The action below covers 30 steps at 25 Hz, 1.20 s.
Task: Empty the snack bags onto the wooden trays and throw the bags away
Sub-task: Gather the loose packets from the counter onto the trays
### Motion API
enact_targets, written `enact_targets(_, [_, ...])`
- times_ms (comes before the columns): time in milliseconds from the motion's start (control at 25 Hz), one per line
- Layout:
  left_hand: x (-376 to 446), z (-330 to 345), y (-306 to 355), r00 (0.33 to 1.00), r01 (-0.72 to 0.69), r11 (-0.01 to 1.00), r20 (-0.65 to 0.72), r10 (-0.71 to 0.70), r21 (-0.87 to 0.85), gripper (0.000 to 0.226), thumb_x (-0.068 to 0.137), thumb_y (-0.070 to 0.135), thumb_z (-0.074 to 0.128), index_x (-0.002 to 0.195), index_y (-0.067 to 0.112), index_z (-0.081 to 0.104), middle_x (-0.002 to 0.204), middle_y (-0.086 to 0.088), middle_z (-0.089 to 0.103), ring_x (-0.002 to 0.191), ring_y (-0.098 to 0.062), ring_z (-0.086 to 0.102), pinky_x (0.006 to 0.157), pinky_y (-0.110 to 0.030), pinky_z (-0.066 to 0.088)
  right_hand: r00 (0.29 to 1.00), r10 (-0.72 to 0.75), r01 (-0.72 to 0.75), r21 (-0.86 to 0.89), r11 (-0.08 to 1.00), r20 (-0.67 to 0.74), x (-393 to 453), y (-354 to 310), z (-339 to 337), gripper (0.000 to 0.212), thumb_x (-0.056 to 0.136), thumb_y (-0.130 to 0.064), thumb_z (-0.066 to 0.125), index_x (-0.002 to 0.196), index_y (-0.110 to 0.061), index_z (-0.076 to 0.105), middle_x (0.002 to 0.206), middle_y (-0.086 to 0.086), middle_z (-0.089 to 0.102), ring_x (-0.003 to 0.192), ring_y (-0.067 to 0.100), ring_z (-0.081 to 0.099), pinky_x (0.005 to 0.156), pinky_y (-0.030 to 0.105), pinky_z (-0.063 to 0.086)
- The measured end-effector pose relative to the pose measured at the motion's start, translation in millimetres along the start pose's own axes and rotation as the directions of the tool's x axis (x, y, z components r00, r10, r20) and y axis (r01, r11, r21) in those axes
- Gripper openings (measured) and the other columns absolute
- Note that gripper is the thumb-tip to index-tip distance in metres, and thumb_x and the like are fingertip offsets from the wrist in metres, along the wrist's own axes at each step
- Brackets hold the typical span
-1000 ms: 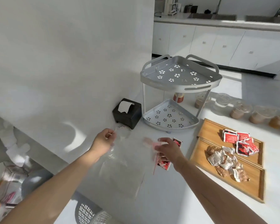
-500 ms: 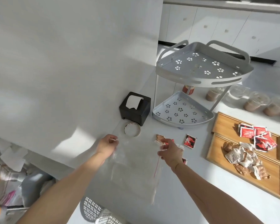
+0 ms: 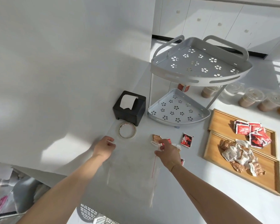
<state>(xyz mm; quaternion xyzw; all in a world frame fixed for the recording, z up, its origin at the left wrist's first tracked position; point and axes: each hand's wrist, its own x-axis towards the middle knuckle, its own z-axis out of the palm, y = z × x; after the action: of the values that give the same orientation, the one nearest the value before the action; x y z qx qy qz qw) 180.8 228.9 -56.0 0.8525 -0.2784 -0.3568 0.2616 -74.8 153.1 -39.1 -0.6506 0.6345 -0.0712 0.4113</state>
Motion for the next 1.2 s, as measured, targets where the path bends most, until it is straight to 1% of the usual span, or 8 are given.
enact_targets(160, [-3, 0, 15, 0.998, -0.038, 0.973, -0.048, 0.05, 0.227, 0.021, 0.086, 0.019, 0.057, 0.107, 0.021, 0.059, 0.102, -0.001, 0.06, 0.073, -0.021, 0.059, 0.057, -0.026, 0.042, 0.999, -0.002, 0.0, -0.068, 0.998, -0.038, -2, 8, -21, 0.035, 0.085, -0.029, 0.064, 0.119, -0.033, 0.058, 0.11, -0.005, 0.069, 0.088, 0.023, 0.07, 0.074, 0.034, 0.058])
enact_targets(280, [-6, 11, 40, 0.98, -0.168, 0.935, -0.051, 0.194, 0.313, 0.02, 0.086, 0.02, 0.057, 0.106, 0.022, 0.06, 0.105, 0.002, 0.057, 0.083, -0.017, 0.055, 0.072, -0.027, 0.042, 0.994, 0.002, -0.025, -0.211, 0.977, -0.108, -4, 25, -44, 0.033, 0.087, -0.033, 0.061, 0.12, -0.032, 0.061, 0.116, -0.006, 0.069, 0.1, 0.02, 0.066, 0.078, 0.032, 0.054])
enact_targets(400, [-6, 34, 71, 0.954, -0.298, 0.894, 0.065, 0.294, 0.336, 0.021, 0.085, 0.025, 0.06, 0.105, 0.022, 0.063, 0.103, 0.005, 0.062, 0.09, -0.017, 0.058, 0.077, -0.029, 0.046, 0.989, -0.019, -0.023, -0.283, 0.959, -0.144, -5, 46, -63, 0.034, 0.087, -0.034, 0.064, 0.121, -0.028, 0.063, 0.119, -0.005, 0.067, 0.105, 0.019, 0.064, 0.083, 0.036, 0.055])
enact_targets(560, [-9, 69, 111, 0.915, -0.383, 0.816, 0.298, 0.271, 0.434, 0.032, 0.082, 0.041, 0.064, 0.108, 0.023, 0.06, 0.105, 0.002, 0.065, 0.095, -0.019, 0.062, 0.081, -0.034, 0.052, 0.997, -0.043, 0.013, -0.439, 0.898, -0.058, -8, 63, -71, 0.044, 0.085, -0.043, 0.066, 0.126, -0.027, 0.061, 0.126, -0.003, 0.063, 0.116, 0.019, 0.057, 0.089, 0.034, 0.052])
enact_targets(720, [-10, 98, 140, 0.89, -0.43, 0.711, 0.394, 0.23, 0.556, 0.047, 0.082, 0.05, 0.061, 0.118, 0.02, 0.055, 0.117, -0.002, 0.061, 0.106, -0.022, 0.058, 0.08, -0.033, 0.047, 0.995, -0.021, -0.016, -0.374, 0.927, -0.094, -4, 65, -66, 0.045, 0.09, -0.047, 0.06, 0.129, -0.025, 0.06, 0.126, -0.002, 0.063, 0.116, 0.02, 0.057, 0.089, 0.035, 0.052])
enact_targets(920, [-12, 122, 151, 0.911, -0.404, 0.612, 0.362, 0.2, 0.68, 0.05, 0.084, 0.043, 0.058, 0.126, 0.018, 0.047, 0.121, -0.005, 0.061, 0.11, -0.025, 0.059, 0.091, -0.038, 0.046, 0.994, -0.071, 0.028, -0.42, 0.907, -0.085, 17, 53, -63, 0.041, 0.097, -0.025, 0.055, 0.137, -0.031, 0.053, 0.131, 0.002, 0.061, 0.119, 0.024, 0.055, 0.093, 0.04, 0.051])
enact_targets(1040, [-13, 131, 145, 0.916, -0.401, 0.572, 0.308, 0.257, 0.715, 0.041, 0.088, 0.037, 0.054, 0.123, 0.017, 0.048, 0.118, -0.006, 0.063, 0.108, -0.027, 0.059, 0.081, -0.037, 0.037, 0.999, -0.039, 0.035, -0.467, 0.884, 0.002, 28, 49, -61, 0.047, 0.095, -0.029, 0.06, 0.14, -0.033, 0.049, 0.134, 0.004, 0.056, 0.122, 0.025, 0.051, 0.094, 0.041, 0.05])
enact_targets(1200, [-12, 136, 134, 0.911, -0.412, 0.589, 0.305, 0.277, 0.695, 0.033, 0.091, 0.034, 0.051, 0.119, 0.016, 0.05, 0.116, -0.007, 0.064, 0.107, -0.029, 0.06, 0.082, -0.039, 0.037, 1.0, 0.005, 0.007, -0.445, 0.896, 0.024, 33, 50, -58, 0.051, 0.087, -0.041, 0.069, 0.134, -0.031, 0.053, 0.129, 0.005, 0.055, 0.119, 0.025, 0.052, 0.091, 0.04, 0.051])
